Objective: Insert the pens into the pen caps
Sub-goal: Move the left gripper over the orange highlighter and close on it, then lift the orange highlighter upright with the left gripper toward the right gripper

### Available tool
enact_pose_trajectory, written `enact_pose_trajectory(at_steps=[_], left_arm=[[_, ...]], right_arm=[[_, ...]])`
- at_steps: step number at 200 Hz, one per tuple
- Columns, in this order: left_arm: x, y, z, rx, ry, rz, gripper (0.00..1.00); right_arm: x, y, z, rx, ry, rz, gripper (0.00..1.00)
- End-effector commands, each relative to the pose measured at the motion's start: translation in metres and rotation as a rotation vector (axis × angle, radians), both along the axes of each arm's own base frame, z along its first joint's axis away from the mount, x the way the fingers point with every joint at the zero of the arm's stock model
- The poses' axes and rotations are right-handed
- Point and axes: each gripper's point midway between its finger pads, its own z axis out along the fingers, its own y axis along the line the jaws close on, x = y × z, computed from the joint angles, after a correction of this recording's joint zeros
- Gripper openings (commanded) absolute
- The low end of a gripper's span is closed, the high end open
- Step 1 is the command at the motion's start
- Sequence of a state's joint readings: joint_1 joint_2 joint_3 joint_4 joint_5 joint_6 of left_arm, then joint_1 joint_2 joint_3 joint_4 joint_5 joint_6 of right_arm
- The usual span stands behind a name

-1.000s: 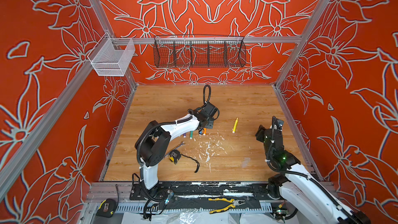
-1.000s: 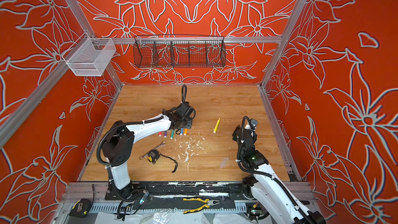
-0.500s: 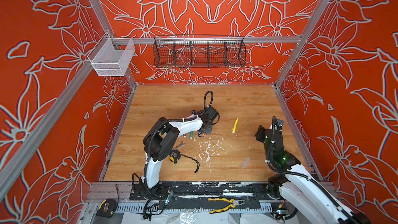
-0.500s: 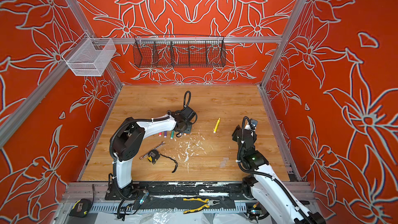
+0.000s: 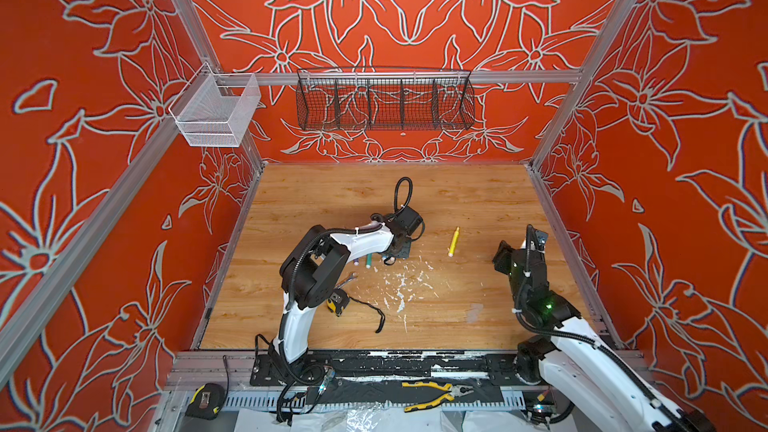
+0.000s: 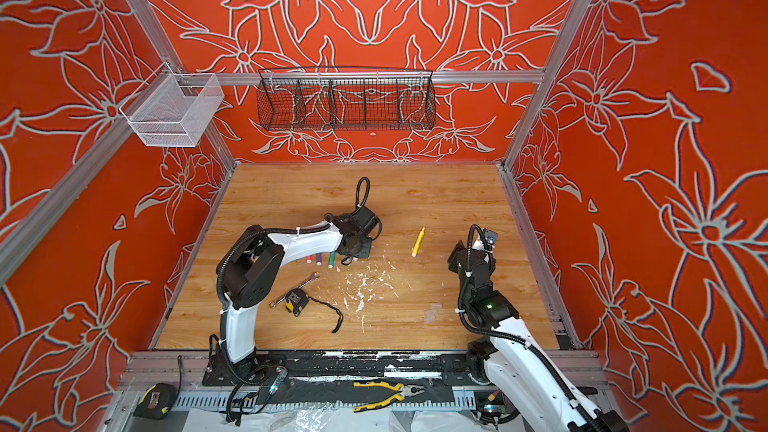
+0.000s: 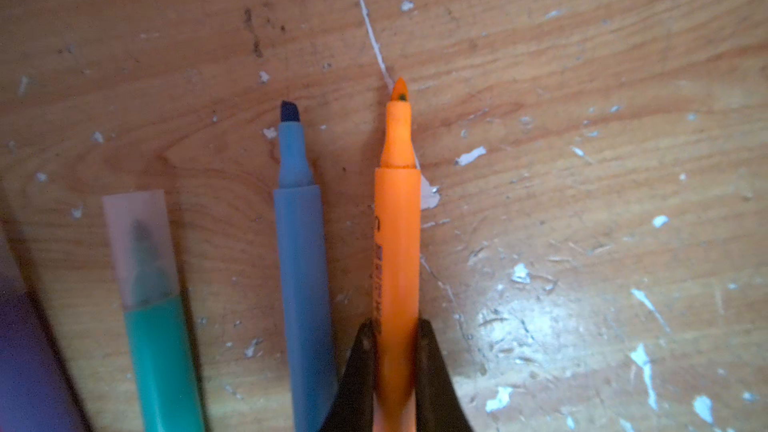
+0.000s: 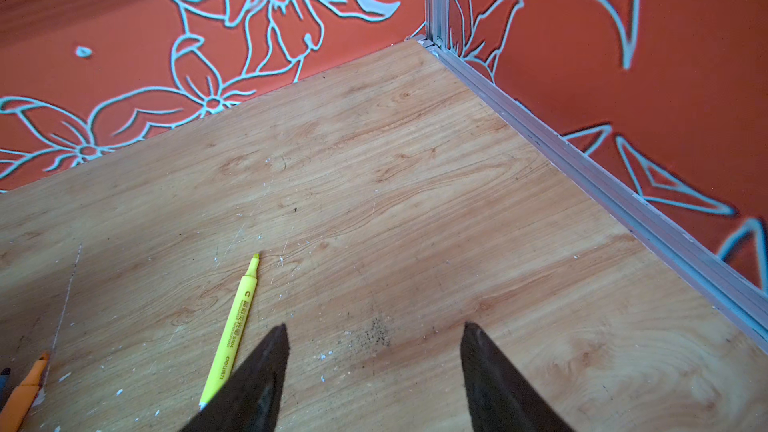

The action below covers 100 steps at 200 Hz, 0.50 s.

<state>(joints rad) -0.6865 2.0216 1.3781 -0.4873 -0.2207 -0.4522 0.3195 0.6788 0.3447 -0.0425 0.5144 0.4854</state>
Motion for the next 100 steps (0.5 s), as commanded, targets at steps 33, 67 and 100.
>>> enact_pose_trajectory(at_steps=[33,67,100], left_arm=[[-0.012,0.004,-0.015,0.027,0.067,-0.013,0.01],[-0.014,-0.004,0.009,-0.038,0.045,-0.041,0.0],[-0.027,-0.015,0.054,-0.124,-0.037,-0.107,0.0]], right_arm=[[-0.002,-0.001,-0.005,0.0,0.002,0.0,0.67],[-0.001,0.0,-0.005,0.0,0.004,0.003,0.67],[-0.002,-0.001,-0.005,0.001,0.002,-0.002,0.67]])
